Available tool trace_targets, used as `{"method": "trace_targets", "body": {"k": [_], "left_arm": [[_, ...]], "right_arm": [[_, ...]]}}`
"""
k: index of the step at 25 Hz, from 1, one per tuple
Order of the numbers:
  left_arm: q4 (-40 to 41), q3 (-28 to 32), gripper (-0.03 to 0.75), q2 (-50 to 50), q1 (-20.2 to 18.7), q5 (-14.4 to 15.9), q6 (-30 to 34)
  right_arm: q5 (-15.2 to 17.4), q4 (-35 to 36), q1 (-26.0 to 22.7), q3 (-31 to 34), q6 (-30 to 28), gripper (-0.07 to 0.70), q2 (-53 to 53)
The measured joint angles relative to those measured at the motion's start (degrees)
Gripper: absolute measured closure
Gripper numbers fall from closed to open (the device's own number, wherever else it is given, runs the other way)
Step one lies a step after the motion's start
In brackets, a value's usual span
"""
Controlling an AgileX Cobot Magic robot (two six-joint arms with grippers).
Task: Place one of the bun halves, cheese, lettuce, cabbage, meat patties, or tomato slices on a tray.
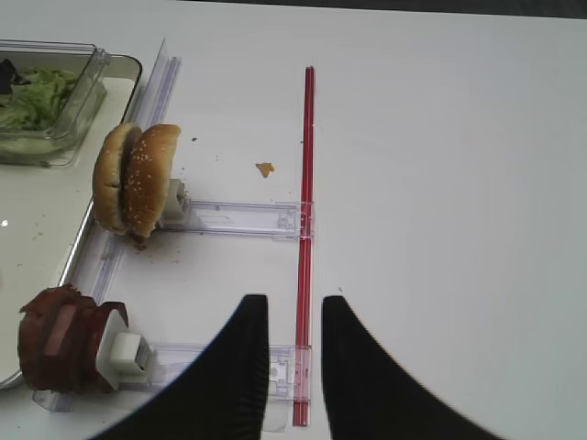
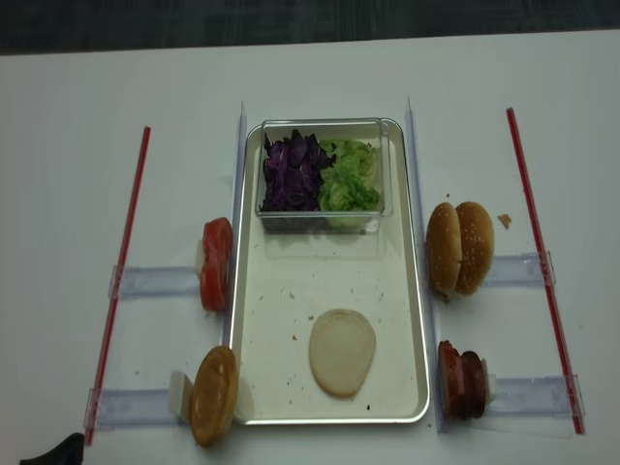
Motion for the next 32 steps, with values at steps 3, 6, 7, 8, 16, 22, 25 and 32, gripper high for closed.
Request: {"method": "trace_targets", "body": {"k": [3,6,7,8,16,22,25,32], "left_arm": [[-0.38,0.17,0.076,0.00,0.00,0.00,0.00],[-0.38,0.17,0.076,0.00,0.00,0.00,0.00],[-0.38,0.26,0.076,0.00,0.00,0.00,0.00],[-0.38,0.26,0.076,0.00,0.00,0.00,0.00],[-0.38,0.89,0.076,0.00,0.00,-0.85,0.00],[-0.38,0.93,0.076,0.00,0.00,-0.43,0.00],[-0.49,0.93,0.076,0.00,0.00,-0.43,0.00],[-0.74,0.93,0.076,0.00,0.00,-0.43,0.00]], "right_arm": [[0.00,0.00,0.00,0.00,0.00,0.438,0.00],[0.00,0.00,0.00,0.00,0.00,0.438,0.00],[0.00,0.00,0.00,0.00,0.00,0.438,0.00],[0.00,0.00,0.00,0.00,0.00,0.438,0.00],[0.00,0.00,0.00,0.00,0.00,0.438,0.00],[0.00,0.00,0.00,0.00,0.00,0.438,0.00],[0.00,0.00,0.00,0.00,0.00,0.438,0.00],[0.00,0.00,0.00,0.00,0.00,0.438,0.00]]}}
